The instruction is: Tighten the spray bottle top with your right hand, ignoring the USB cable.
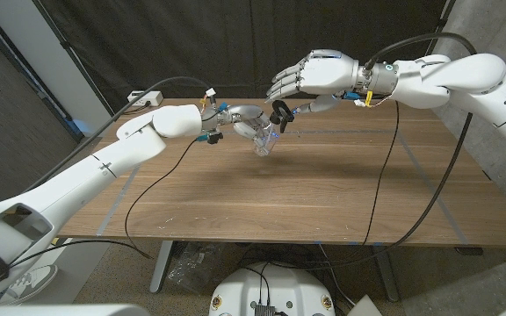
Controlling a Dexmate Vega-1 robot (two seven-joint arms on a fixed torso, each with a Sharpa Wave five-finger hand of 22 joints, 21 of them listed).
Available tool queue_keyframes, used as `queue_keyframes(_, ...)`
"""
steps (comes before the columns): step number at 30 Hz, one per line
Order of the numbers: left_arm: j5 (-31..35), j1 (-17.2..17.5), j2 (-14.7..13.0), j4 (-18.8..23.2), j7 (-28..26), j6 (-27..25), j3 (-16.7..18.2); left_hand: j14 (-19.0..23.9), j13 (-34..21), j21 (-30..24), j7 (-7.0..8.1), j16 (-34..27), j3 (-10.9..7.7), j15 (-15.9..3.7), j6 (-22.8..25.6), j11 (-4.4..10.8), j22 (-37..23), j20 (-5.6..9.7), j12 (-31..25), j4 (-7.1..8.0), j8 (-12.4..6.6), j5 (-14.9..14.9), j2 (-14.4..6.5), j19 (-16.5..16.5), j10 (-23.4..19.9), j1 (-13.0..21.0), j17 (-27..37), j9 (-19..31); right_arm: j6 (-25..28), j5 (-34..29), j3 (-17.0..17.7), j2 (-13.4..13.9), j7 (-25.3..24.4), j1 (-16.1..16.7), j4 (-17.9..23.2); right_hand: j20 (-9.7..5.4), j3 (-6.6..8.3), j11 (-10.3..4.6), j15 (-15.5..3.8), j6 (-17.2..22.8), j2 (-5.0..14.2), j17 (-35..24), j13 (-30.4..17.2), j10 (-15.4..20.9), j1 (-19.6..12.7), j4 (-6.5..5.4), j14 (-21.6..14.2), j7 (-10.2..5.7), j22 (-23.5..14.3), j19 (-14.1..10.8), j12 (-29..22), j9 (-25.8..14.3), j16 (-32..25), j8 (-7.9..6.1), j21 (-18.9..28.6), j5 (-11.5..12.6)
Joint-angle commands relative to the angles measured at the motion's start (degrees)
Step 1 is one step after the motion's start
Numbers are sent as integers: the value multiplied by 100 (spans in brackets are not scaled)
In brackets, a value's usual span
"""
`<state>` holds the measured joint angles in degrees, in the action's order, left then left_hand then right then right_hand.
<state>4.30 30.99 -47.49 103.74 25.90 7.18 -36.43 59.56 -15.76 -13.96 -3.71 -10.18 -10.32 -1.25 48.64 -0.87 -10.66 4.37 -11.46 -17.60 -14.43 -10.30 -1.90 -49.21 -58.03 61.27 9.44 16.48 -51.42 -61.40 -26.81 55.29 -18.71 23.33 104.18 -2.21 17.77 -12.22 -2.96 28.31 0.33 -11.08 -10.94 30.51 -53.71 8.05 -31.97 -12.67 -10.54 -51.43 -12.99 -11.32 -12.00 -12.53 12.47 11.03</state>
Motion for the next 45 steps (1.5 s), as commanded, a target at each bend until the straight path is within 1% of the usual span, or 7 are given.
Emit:
queue_keyframes(1,125,109,-40,223,-99,-83,67,659,0,6,-14,-24,-1951,-722,1181,602,-18,10,-22,1087,-35,34,-550,28,-604,92,29,10,-171,-158,-224,-109,-84,-203,-183,-125,-54,-2,-697,138,28,-6,7,158,-46,2,-121,-4,-20,-91,-57,-16,-38,-65,29,32)
queue_keyframes(16,67,127,-16,161,-140,56,123,668,10,15,-16,-32,-1979,-707,1207,602,-17,13,-27,1084,-38,34,-545,64,-616,74,28,7,-212,-104,-302,-73,30,-207,-230,-272,-63,-6,-786,436,82,24,15,449,-82,-16,-438,-1,-25,-198,-114,-13,-53,-122,57,37)
queue_keyframes(20,75,140,-15,174,-153,33,128,667,11,16,-9,-32,-1986,-706,1207,606,-17,15,-30,1082,-38,33,-542,69,-622,69,27,8,-175,-77,-269,-46,60,-155,-193,-320,-69,-9,-835,693,120,41,18,732,-100,-28,-621,-3,-29,-241,-170,-11,-35,-172,64,27)
queue_keyframes(25,78,153,2,162,-167,40,119,667,15,15,-14,-32,-1993,-701,1212,606,-17,14,-27,1080,-36,33,-539,69,-620,66,27,3,-108,-12,-227,-28,127,-88,-139,-413,-60,-27,-866,1304,267,60,27,1499,-126,-64,-1084,-3,-35,-322,-285,-2,4,-255,70,-18)
queue_keyframes(32,114,155,20,194,-191,-30,113,665,12,12,-10,-32,-2004,-718,1209,598,-17,12,-36,1077,-28,32,-537,68,-631,61,27,-6,0,121,-136,25,344,40,19,-435,-28,-27,-875,1655,474,57,34,1985,-69,-144,-1402,-4,-38,-358,-316,7,8,-267,72,-45)
queue_keyframes(39,163,179,40,250,-261,-166,109,670,13,9,-17,-35,-2015,-726,1220,611,-17,12,-37,1077,-33,30,-538,66,-633,53,27,-3,236,323,3,120,947,216,375,-414,-6,-17,-901,1961,700,63,44,2459,112,-289,-1694,22,-45,-400,-331,28,15,-254,81,-55)
queue_keyframes(45,187,198,38,295,-322,-198,122,676,18,5,-18,-36,-2027,-706,1224,590,-17,16,-33,1074,-38,29,-535,60,-626,48,26,7,355,467,70,121,1325,314,528,-436,22,-22,-916,2281,766,77,53,2756,179,-319,-1834,45,-47,-409,-318,36,56,-276,78,-56)
